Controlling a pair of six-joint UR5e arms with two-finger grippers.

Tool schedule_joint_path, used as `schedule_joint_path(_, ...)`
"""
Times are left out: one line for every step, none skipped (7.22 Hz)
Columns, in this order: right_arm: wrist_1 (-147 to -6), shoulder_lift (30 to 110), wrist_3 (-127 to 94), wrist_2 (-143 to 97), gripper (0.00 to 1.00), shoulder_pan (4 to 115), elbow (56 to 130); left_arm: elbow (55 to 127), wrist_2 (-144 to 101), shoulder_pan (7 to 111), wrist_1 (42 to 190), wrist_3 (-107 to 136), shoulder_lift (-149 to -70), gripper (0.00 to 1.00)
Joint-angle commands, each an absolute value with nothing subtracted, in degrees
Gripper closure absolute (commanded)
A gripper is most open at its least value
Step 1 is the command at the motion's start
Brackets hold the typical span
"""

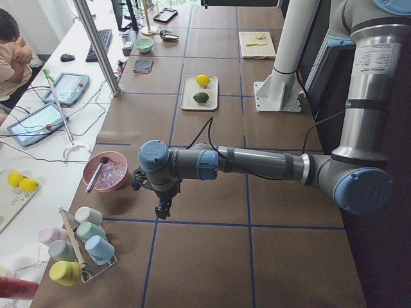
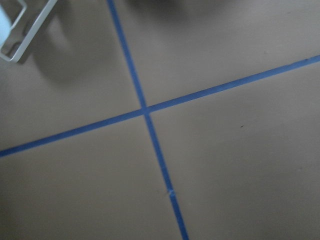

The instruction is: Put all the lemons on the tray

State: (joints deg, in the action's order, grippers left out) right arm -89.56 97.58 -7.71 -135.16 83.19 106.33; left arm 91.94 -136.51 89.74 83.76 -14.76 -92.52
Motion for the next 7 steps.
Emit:
schedule_joint_path(-90.69, 98.52, 0.38, -135.18, 0.00, 86.03, 102.42, 92.37, -136.15, 90.18, 83.32, -11.09, -91.06, 0.00)
schedule_joint_path(-91.05, 98.53, 0.70, -135.00, 0.00, 86.83, 102.04, 92.46, -135.79, 90.09, 83.41, -8.20, -90.71, 0.00)
schedule_joint_path(-91.14, 98.53, 0.79, -135.17, 0.00, 87.10, 102.04, 91.94, -135.97, 90.09, 83.32, -7.65, -90.44, 0.00)
schedule_joint_path(-91.23, 98.26, 0.79, -135.18, 0.00, 87.10, 101.95, 91.67, -136.05, 90.17, 83.32, -7.65, -90.35, 0.00)
schedule_joint_path(-91.84, 97.65, 0.79, -135.18, 0.00, 87.01, 101.52, 92.45, -136.05, 90.18, 82.97, -6.95, -88.52, 0.00)
schedule_joint_path(-91.85, 97.47, 0.79, -135.18, 0.00, 87.10, 101.60, 94.11, -136.14, 90.18, 82.97, -1.11, -88.33, 0.00)
schedule_joint_path(-91.85, 97.38, 0.70, -135.26, 0.00, 87.01, 101.60, 94.22, -135.97, 90.18, 83.06, -0.71, -88.16, 0.00)
